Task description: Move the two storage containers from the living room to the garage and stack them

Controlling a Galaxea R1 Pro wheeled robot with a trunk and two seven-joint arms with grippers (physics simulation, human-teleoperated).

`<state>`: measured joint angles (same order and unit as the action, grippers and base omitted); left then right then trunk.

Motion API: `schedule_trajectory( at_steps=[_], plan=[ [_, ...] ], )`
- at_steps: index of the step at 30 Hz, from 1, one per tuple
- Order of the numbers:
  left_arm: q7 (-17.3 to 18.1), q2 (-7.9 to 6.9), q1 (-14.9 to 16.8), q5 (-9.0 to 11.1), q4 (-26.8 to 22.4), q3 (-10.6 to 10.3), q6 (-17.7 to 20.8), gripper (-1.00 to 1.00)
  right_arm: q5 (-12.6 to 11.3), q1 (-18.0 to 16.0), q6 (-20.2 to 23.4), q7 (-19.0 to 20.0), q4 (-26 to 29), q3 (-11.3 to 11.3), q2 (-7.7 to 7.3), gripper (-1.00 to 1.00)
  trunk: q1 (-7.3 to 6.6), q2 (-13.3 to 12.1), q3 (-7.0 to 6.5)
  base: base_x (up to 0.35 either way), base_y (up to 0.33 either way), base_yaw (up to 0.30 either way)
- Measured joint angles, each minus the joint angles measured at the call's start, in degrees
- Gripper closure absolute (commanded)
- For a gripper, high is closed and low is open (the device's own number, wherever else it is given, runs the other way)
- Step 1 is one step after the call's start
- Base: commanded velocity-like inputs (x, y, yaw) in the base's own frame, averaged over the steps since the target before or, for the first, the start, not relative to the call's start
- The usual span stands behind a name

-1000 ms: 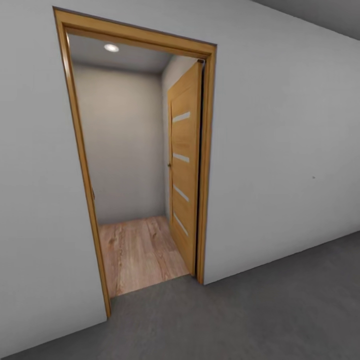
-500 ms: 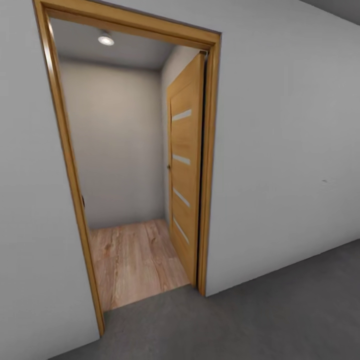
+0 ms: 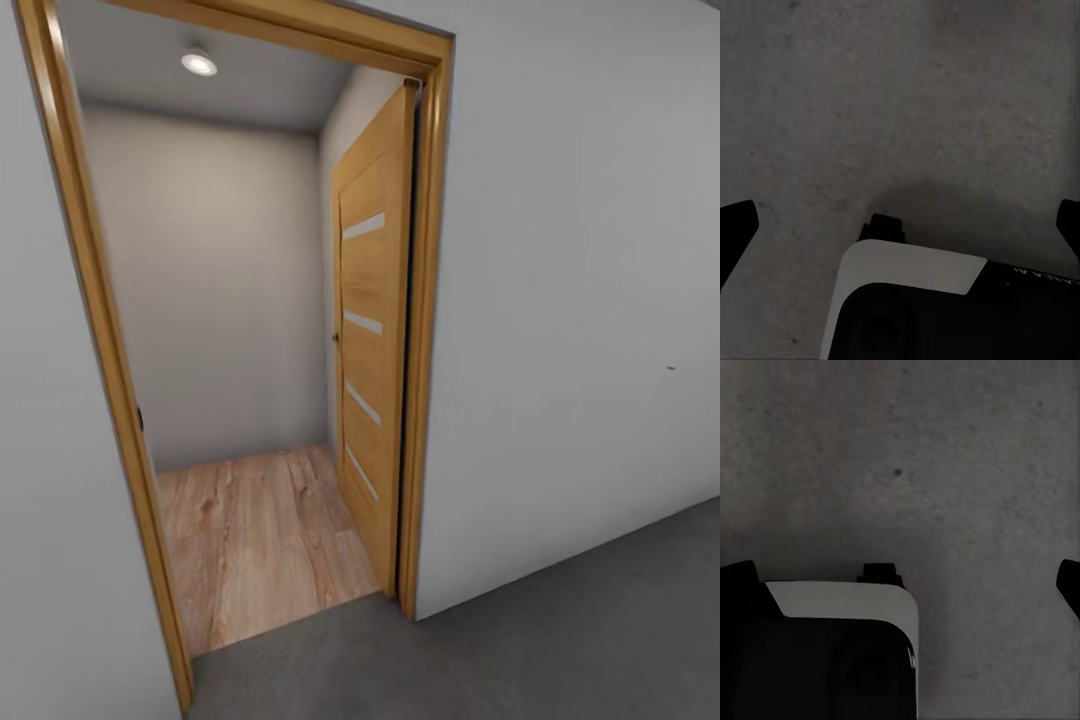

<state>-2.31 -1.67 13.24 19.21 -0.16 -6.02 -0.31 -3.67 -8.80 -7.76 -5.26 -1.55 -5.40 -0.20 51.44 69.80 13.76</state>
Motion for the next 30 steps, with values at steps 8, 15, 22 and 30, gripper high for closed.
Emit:
schedule_trajectory(
  at_steps=[8, 15, 22, 30],
  plan=[
    [0.0, 0.00, 0.0, 0.0, 0.0, 0.0, 0.0, -1.00, 0.0, 0.0, 0.0, 0.0, 0.0, 0.0, -0.10, -1.00, 0.00, 0.0, 0.00, 0.324, 0.000, 0.000],
    [0.0, 0.00, 0.0, 0.0, 0.0, 0.0, 0.0, -1.00, 0.3, 0.0, -0.1, 0.0, 0.0, -0.2, -0.22, -1.00, 0.00, 0.0, 0.00, 0.324, 0.000, 0.000],
    [0.0, 0.00, 0.0, 0.0, 0.0, 0.0, 0.0, -1.00, 0.4, 0.0, -0.2, 0.0, 0.0, -0.2, -0.24, -1.00, 0.00, 0.0, 0.00, 0.324, 0.000, 0.001],
    [0.0, 0.00, 0.0, 0.0, 0.0, 0.0, 0.0, -1.00, 0.3, 0.0, -0.2, 0.0, 0.0, -0.1, -0.32, -1.00, 0.00, 0.0, 0.00, 0.324, 0.000, 0.163]
  ],
)
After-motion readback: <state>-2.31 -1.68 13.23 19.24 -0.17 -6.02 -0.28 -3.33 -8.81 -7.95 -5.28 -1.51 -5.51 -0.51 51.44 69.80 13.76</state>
